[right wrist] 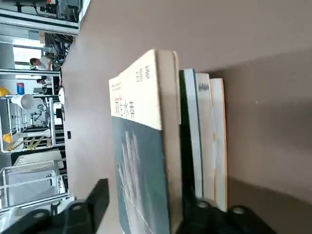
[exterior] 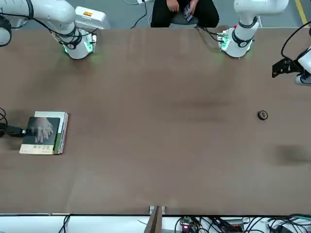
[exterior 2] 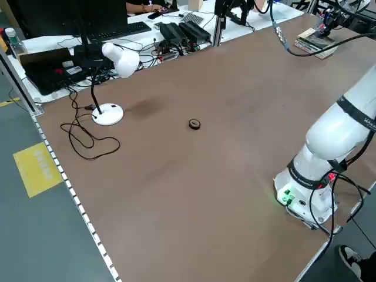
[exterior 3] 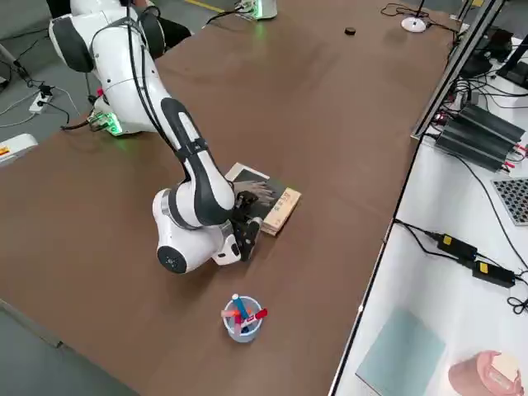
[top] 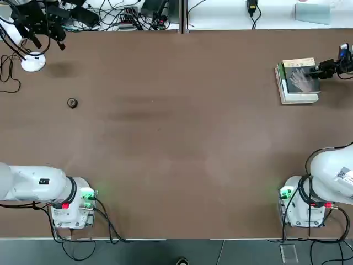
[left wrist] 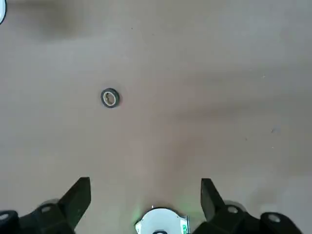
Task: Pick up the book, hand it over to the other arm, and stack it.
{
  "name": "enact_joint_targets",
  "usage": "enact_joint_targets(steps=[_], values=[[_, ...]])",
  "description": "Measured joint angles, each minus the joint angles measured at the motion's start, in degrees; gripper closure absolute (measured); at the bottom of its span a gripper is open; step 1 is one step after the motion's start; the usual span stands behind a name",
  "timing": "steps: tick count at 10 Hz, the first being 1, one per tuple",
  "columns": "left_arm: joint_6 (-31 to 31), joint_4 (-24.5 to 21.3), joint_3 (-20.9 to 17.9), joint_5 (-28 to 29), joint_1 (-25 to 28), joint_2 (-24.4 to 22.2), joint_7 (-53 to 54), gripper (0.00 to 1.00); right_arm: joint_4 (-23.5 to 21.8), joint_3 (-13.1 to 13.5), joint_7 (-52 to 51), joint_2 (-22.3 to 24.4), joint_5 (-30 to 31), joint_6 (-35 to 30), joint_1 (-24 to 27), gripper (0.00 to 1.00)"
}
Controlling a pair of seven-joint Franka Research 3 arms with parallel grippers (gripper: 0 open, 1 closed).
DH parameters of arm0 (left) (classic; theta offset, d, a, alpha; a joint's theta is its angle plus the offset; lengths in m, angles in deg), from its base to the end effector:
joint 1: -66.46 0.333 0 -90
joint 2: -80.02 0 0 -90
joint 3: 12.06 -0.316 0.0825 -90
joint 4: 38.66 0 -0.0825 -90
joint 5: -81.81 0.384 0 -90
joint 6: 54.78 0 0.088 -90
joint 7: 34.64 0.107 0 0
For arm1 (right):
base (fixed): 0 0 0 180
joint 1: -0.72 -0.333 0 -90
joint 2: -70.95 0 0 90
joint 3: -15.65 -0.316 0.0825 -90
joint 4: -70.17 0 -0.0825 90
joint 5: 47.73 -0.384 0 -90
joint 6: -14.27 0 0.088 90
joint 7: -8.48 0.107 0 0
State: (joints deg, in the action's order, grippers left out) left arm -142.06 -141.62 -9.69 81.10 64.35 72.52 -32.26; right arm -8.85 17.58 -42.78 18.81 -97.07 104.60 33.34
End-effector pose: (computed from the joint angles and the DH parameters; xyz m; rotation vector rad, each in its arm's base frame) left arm 0.5008 -0.0418 0.5842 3.1237 -0.1856 -0.2241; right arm 0.5946 -0.3065 0.1587 -2.1111 0.0491 -0.0587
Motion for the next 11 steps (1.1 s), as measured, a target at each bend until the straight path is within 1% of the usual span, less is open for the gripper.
enact_joint_targets(steps=[1,2,3,4,5,6,7,11], values=[[0.00,0.00,0.00,0.00,0.00,0.01,0.00,0.01,0.02,0.00,-0.01,0.00,0.04,0.03,0.00,0.27],[0.00,0.00,0.00,0.00,0.00,0.01,0.00,0.01,0.03,-0.03,-0.11,0.00,0.04,0.02,0.00,0.23],[0.00,0.00,0.00,0.00,0.00,0.01,0.00,0.01,0.08,-0.04,-0.25,0.00,0.11,0.10,0.00,0.14],[0.00,0.00,0.00,0.00,0.00,0.01,0.00,0.01,0.07,0.12,-0.53,-0.04,0.59,1.03,0.02,0.11],[0.00,0.00,0.00,0.00,-0.01,0.01,0.00,0.01,0.07,0.36,-0.92,-0.10,0.96,1.66,0.07,0.11],[0.00,0.00,0.00,0.00,-0.01,0.02,0.00,0.01,0.07,0.54,-1.20,-0.16,1.10,2.06,0.13,0.07],[0.00,0.00,0.00,0.00,-0.01,0.02,0.00,0.01,0.07,0.68,-1.42,-0.17,1.14,2.36,0.17,0.00],[0.00,0.00,0.00,0.00,-0.01,0.04,0.00,0.01,0.58,1.35,-1.50,-0.16,1.20,2.40,0.22,0.00]])
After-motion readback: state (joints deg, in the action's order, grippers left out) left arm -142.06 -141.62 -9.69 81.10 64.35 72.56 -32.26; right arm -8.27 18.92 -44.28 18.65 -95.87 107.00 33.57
